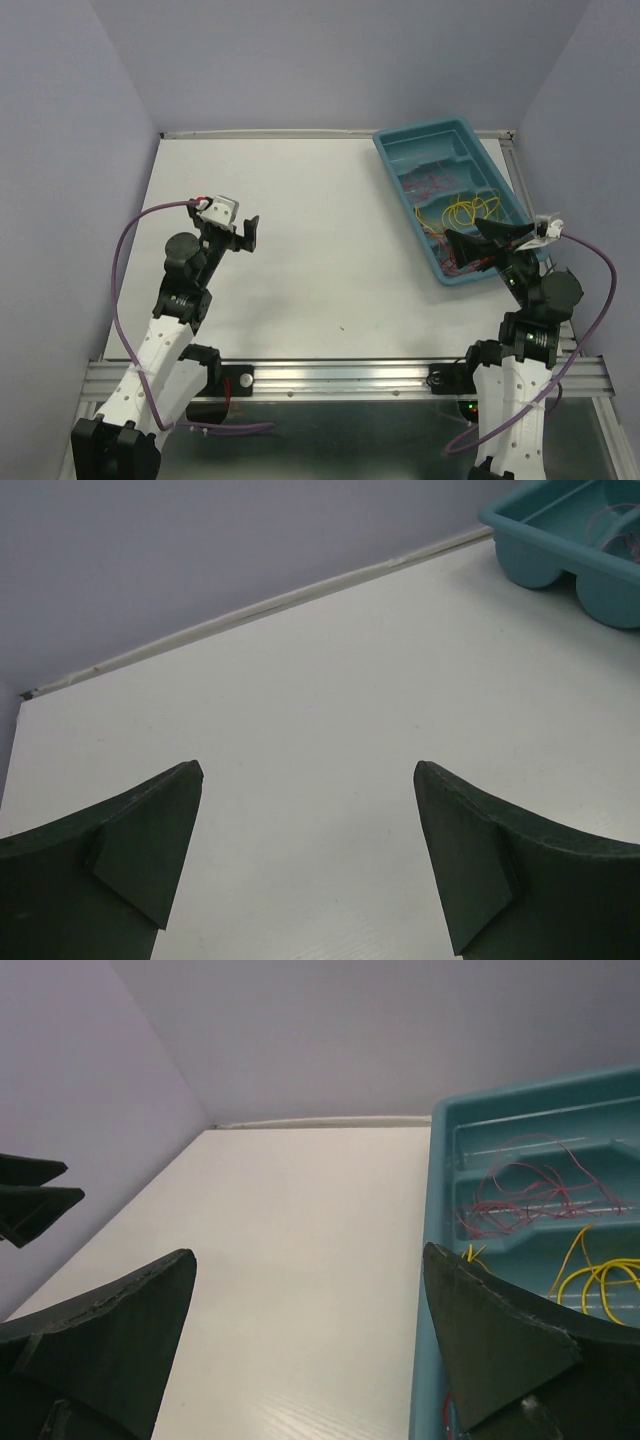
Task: Untangle the cables
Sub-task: Reset both arms
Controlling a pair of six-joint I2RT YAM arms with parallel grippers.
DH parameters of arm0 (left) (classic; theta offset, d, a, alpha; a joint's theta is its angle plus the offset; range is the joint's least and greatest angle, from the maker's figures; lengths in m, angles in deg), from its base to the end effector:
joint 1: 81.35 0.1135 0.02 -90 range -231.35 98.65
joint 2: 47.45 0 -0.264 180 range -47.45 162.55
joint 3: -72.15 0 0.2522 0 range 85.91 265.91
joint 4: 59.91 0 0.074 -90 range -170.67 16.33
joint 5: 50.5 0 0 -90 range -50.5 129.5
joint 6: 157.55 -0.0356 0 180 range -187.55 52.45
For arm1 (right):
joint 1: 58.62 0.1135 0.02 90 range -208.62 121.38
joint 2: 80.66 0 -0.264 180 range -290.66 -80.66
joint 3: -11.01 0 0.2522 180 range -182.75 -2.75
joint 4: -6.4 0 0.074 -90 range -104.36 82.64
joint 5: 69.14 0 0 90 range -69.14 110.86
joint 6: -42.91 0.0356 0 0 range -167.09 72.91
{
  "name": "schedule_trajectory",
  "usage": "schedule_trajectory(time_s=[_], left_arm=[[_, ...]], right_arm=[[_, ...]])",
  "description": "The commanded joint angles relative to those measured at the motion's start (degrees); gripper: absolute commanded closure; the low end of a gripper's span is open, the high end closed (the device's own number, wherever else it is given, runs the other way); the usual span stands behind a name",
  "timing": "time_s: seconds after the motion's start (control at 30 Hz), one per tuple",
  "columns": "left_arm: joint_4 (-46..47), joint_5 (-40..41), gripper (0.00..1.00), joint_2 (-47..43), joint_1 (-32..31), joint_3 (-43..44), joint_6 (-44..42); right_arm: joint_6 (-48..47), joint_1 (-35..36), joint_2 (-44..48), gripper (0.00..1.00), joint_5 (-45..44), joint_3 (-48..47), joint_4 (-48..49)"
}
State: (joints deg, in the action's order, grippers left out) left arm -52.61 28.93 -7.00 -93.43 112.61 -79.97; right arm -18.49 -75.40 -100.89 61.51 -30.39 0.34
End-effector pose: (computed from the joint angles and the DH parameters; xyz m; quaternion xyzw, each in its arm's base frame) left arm 0.1741 -0.0439 0.2987 0.2071 0.6281 -0.0586 0.7477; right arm 0.1072 -0.0081 0.3222 -0.0345 0.6324 0.2867 0.7188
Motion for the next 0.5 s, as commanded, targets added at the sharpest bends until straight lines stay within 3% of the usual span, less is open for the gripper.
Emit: schedule_trajectory(time_s=[0.0, 0.47], left_arm=[[5.13, -0.86, 0.01, 0.42, 0.3, -0.86, 0.3], [7.15, 0.81, 0.01, -4.32, 0.3, -3.58, 0.12]], right_arm=[[-2.58, 0.52, 0.81, 0.0, -2.23, -0.4, -3.92], [-1.62, 0.52, -0.25, 0.0, -2.32, -0.05, -3.4]])
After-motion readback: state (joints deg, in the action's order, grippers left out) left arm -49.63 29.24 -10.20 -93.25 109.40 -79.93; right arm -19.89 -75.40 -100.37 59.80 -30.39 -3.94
